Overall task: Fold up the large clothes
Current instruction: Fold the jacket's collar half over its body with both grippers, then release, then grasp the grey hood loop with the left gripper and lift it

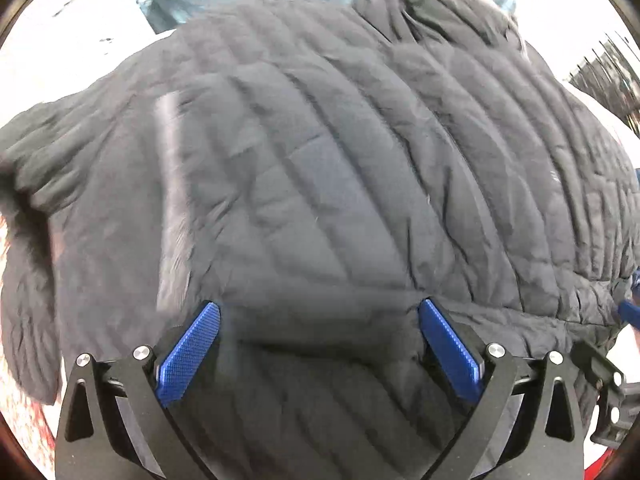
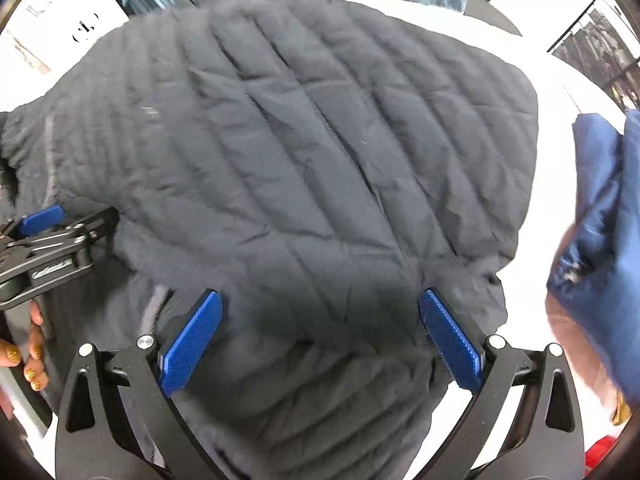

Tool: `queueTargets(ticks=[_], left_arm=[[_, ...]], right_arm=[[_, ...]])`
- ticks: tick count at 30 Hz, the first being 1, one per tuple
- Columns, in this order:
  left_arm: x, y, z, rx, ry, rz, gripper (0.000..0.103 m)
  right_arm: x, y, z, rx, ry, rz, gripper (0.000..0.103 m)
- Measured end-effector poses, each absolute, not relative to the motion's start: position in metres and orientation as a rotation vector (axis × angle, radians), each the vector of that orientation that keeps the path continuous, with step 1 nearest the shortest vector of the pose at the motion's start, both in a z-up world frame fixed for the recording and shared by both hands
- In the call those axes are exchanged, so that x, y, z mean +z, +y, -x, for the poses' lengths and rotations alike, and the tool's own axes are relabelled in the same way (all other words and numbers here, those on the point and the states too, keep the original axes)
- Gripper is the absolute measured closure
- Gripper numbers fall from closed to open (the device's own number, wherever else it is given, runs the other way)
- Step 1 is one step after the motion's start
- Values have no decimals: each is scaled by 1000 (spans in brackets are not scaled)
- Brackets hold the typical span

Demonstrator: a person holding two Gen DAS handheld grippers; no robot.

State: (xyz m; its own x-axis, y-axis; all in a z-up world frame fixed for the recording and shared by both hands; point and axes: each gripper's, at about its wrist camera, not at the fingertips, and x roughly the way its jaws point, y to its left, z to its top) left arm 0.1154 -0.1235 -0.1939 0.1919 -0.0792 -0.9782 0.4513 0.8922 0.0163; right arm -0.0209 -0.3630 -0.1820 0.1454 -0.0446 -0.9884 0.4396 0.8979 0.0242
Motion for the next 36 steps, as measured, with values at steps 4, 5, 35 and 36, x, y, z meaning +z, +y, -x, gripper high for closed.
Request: queueTargets(ticks=[4, 5, 35, 36], left_arm=[[-171, -95, -91, -346, 1327, -227, 6], [-167, -88, -86, -338, 1321, -207, 6], [-176, 271, -102, 215, 1386, 313, 68], [-182, 269, -104, 218, 1400, 315, 70]], right_arm=[[-167, -344, 46, -308, 1380, -336, 5], [-165, -338, 51, -298, 1385, -334, 5], [-169, -247, 85, -141, 1460, -207, 5], [-169, -249, 87, -145, 1462, -209, 5]])
